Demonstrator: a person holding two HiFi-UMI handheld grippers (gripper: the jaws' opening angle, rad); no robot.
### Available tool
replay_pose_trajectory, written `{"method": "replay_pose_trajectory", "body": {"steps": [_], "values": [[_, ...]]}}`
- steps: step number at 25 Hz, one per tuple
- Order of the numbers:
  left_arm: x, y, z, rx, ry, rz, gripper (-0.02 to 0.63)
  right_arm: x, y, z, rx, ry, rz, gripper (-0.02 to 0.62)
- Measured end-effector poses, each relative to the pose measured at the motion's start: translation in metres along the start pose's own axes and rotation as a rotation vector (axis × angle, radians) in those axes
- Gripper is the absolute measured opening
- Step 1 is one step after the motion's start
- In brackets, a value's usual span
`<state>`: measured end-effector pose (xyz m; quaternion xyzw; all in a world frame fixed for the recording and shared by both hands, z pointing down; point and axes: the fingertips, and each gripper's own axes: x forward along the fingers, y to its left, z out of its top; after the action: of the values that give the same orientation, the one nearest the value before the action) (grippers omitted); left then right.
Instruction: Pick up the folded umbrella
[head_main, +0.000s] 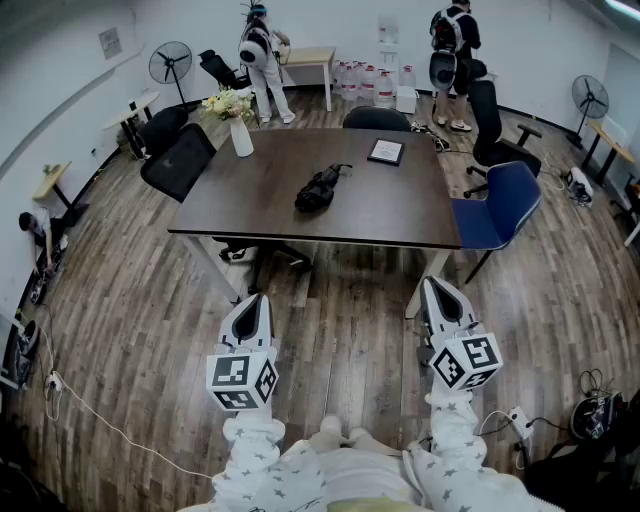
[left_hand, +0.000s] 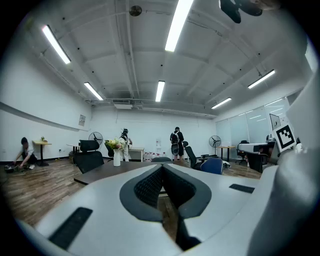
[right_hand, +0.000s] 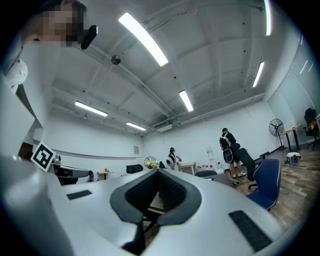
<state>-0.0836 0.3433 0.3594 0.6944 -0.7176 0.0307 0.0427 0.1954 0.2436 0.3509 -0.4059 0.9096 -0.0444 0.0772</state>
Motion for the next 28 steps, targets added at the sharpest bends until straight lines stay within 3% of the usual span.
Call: {"method": "replay_pose_trajectory", "body": {"steps": [20, 28], "values": [[0.001, -0.041, -0.012, 0.018, 0.026, -0.014, 0.025, -0.003, -0.018, -0.005, 0.047, -0.012, 0.033, 0.021], [0.027, -0.025, -0.019, 0.003, 0.039, -0.001, 0.025, 0.028, -0.021, -0.022, 0.046, 0.017, 0.061, 0.021]]}}
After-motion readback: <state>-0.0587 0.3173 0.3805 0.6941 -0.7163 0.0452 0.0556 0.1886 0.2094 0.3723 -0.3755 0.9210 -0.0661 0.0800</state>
